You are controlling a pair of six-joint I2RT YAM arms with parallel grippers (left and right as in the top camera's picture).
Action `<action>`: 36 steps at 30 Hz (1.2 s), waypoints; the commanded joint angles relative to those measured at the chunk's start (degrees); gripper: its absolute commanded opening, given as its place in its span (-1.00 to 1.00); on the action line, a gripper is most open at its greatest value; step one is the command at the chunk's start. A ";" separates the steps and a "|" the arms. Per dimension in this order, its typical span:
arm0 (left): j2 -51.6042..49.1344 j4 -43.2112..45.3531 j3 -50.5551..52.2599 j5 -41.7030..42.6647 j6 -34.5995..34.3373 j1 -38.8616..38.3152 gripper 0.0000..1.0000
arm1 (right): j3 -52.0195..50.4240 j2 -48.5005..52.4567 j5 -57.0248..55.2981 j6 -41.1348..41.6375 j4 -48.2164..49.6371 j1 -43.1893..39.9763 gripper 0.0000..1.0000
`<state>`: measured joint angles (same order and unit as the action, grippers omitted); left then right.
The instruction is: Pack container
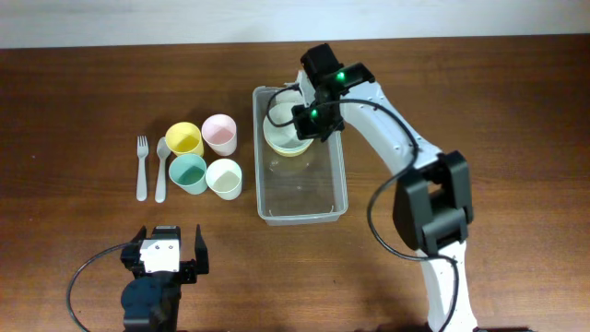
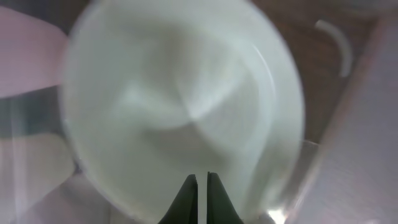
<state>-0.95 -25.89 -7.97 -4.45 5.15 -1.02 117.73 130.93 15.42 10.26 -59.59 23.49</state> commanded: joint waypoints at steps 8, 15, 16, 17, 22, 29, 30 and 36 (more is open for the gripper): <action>0.28 0.15 0.46 0.61 0.94 -0.07 1.00 | 1.49 -23.39 -1.16 5.35 -4.15 -20.09 -0.83; 0.28 0.15 0.46 0.63 0.94 -0.07 1.00 | 1.42 -21.86 -1.09 8.28 -10.14 -38.14 -0.67; 0.28 0.22 0.46 0.66 0.92 -0.07 1.00 | 1.42 -21.81 -1.09 8.28 -10.36 -39.19 -0.58; 0.28 0.20 0.46 0.63 0.94 -0.07 0.99 | 1.42 -21.81 -1.09 8.28 -10.49 -39.74 -0.46; 0.28 0.17 0.46 0.66 0.92 -0.07 0.99 | 1.42 -21.81 -1.09 8.26 -10.78 -42.32 0.71; 0.28 4.74 0.35 12.79 0.87 -0.07 1.00 | 1.42 -21.81 -1.11 8.26 -11.39 -42.25 0.98; 0.28 5.05 0.17 13.44 0.44 -0.07 1.00 | 1.42 -21.81 -1.09 8.26 -11.39 -42.25 0.98; -1.29 5.22 -5.18 11.13 -6.32 -0.07 1.00 | 1.42 -21.81 -1.09 8.26 -11.39 -42.25 0.98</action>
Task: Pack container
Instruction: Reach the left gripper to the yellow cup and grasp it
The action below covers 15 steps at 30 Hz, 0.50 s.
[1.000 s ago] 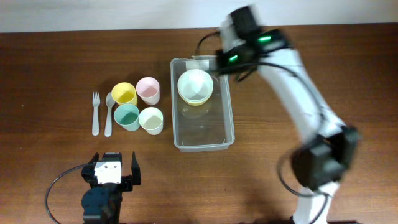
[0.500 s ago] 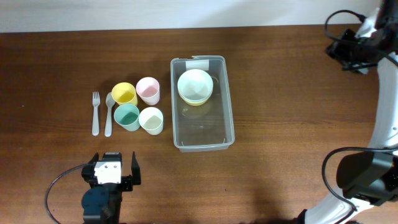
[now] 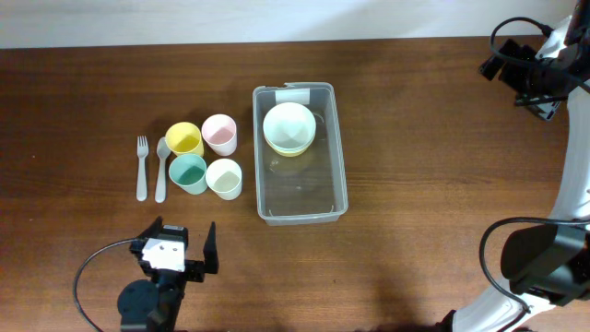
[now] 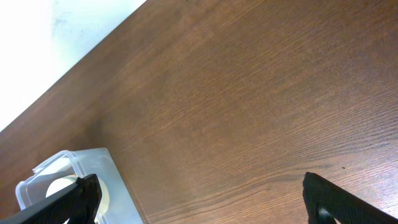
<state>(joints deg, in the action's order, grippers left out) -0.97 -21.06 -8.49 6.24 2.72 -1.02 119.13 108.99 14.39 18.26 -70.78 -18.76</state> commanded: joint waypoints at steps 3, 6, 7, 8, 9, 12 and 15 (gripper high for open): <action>-8.17 -1.60 -12.50 -3.15 -5.46 -0.04 1.00 | 0.02 0.13 -0.07 0.26 -0.20 0.00 0.98; -18.82 -3.72 -21.33 -4.61 -6.23 0.00 1.00 | 0.02 0.13 -0.07 0.26 -0.20 0.00 0.98; -22.62 -4.55 -24.22 -4.57 -6.23 0.11 1.00 | 0.02 0.13 -0.09 0.26 -0.20 0.00 0.98; -29.05 -6.32 -29.05 -4.48 -6.23 0.37 1.00 | 0.02 0.13 -0.07 0.26 -0.20 0.00 0.98; -32.46 -7.37 -31.61 -4.28 -6.21 0.59 1.00 | 0.02 0.13 -0.07 0.26 -0.20 0.00 0.98; -47.76 -13.22 -43.85 -0.63 -6.16 2.32 1.00 | 0.02 0.13 -0.07 0.26 -0.20 0.00 0.98; -61.02 -18.80 -56.00 5.38 -6.16 5.11 1.00 | 0.02 0.13 -0.07 0.26 -0.20 0.00 0.98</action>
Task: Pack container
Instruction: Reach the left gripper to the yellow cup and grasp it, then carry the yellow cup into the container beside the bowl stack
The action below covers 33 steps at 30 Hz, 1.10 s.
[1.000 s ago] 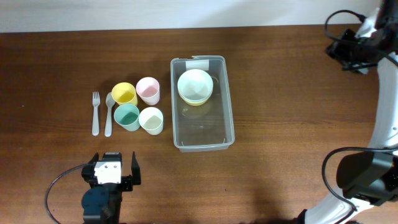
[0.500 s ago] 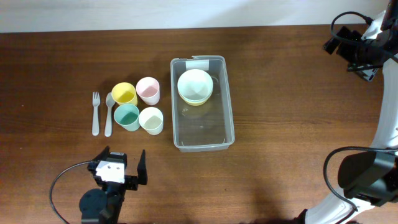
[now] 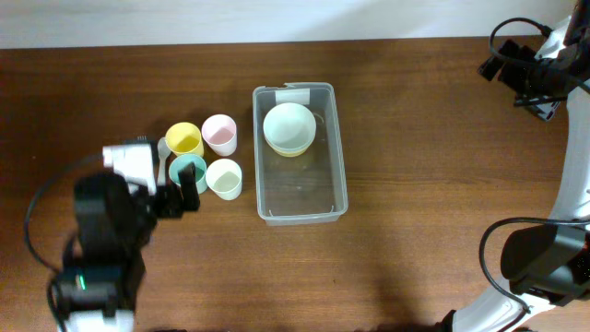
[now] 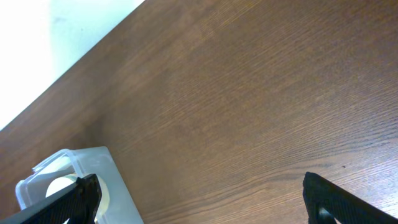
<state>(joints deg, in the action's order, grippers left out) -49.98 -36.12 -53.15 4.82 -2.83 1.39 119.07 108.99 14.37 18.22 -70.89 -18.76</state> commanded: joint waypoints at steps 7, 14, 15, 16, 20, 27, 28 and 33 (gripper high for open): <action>-31.50 -11.17 -29.46 17.90 -0.39 8.76 1.00 | 0.09 0.13 -0.07 0.31 -0.09 0.00 0.98; -44.46 -12.74 -29.77 18.14 1.38 11.89 1.00 | 0.09 0.13 -0.07 0.31 -0.09 0.00 0.97; -47.12 -14.51 -30.18 18.34 4.20 11.43 0.96 | 0.09 0.13 -0.04 0.31 -0.09 0.00 0.98; -49.00 -16.68 -30.18 17.94 6.21 10.80 0.87 | 0.09 0.13 -0.07 0.31 -0.09 0.00 0.98; -50.84 -17.66 -30.18 14.67 6.38 10.23 0.81 | 0.09 0.13 -0.04 0.31 -0.09 0.00 0.98; -55.06 -10.82 -31.21 13.53 3.85 10.38 0.89 | 0.09 0.13 -0.04 0.31 -0.09 0.00 0.98; -56.81 -10.97 -32.11 13.38 3.85 10.38 0.89 | 0.09 0.13 -0.04 0.31 -0.09 0.00 0.98; -63.98 -13.18 -39.56 13.35 3.45 10.38 0.89 | 0.09 0.13 -0.04 0.31 -0.09 0.00 0.98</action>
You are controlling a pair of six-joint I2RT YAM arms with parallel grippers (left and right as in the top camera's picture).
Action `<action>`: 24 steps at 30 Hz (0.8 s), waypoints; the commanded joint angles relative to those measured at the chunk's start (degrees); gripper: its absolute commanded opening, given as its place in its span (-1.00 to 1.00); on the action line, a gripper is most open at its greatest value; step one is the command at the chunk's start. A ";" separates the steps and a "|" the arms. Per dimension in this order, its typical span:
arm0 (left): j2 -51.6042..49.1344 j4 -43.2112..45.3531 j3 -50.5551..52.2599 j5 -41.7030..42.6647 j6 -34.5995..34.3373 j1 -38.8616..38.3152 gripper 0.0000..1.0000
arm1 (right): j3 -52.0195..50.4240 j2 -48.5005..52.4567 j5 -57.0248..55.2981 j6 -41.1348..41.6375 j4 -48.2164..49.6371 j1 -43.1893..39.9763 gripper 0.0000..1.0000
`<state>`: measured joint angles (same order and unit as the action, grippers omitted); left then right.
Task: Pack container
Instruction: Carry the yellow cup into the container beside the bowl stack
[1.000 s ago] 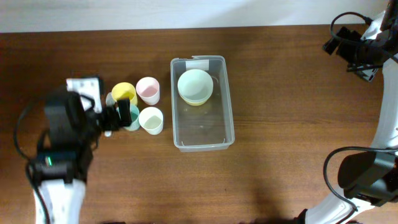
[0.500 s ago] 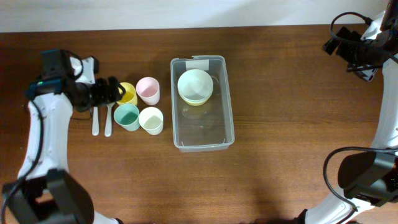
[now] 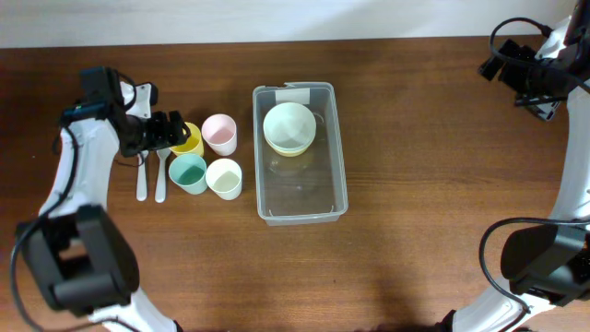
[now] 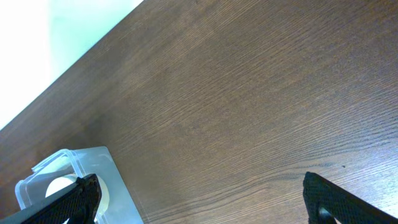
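Note:
A clear plastic container [image 3: 324,198] stands mid-table, with a pale green bowl [image 3: 289,124] stacked in a yellow bowl at its far end. Left of it stand several cups: yellow [image 3: 189,140], pink [image 3: 219,134], teal [image 3: 188,172] and cream [image 3: 224,178]. A fork [image 3: 142,168] and a spoon [image 3: 160,175] lie beside them. My left gripper [image 3: 169,132] is at the yellow cup's left rim, its fingers apart and holding nothing. My right gripper [image 4: 202,205] hangs open over bare table at the far right; the container's corner [image 4: 68,165] shows in its view.
The brown wooden table [image 3: 433,184] runs out to a white wall along its back edge. My right arm [image 3: 576,175] rises along the right side. The container's near half holds nothing.
My left gripper was beside the teal cup; now it is farther back, at the yellow cup's left rim. The right arm, the cups and the bowls have not moved.
My right gripper was shut on the pale green bowl inside the container while the left waited at the table's front edge. Then the bowl sat stacked in the container and the right gripper stood open at the far right. The left gripper then appeared by the teal cup, now by the yellow.

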<state>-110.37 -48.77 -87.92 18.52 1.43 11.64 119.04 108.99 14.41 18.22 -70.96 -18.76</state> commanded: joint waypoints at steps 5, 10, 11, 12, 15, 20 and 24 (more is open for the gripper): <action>-6.23 -2.40 -8.24 -2.08 -4.17 0.13 0.83 | 0.11 0.13 -0.11 0.31 -0.02 0.00 0.98; -7.56 -3.02 -8.24 -4.07 -4.94 0.13 0.46 | 0.11 0.13 -0.09 0.31 -0.02 0.00 0.98; -7.78 -3.13 -8.24 -4.48 -4.96 0.13 0.43 | 0.11 0.13 -0.11 0.31 -0.02 0.00 0.98; -8.17 -3.21 -8.24 -4.52 -4.90 0.13 0.42 | 0.11 0.13 -0.09 0.31 -0.02 0.00 0.98; -10.01 -3.13 -8.24 -4.46 -4.90 0.13 0.39 | 0.11 0.13 -0.09 0.31 -0.02 0.00 0.98; -12.83 -2.56 -8.24 -4.44 -4.85 0.13 0.15 | 0.11 0.13 -0.11 0.31 -0.02 0.00 0.98; -13.05 -0.24 -8.26 -4.44 -4.85 0.13 -0.17 | 0.11 0.13 -0.09 0.31 -0.02 0.00 0.98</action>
<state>-122.98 -50.41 -95.22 14.41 -3.11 11.64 119.04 108.99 14.41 18.24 -70.96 -18.76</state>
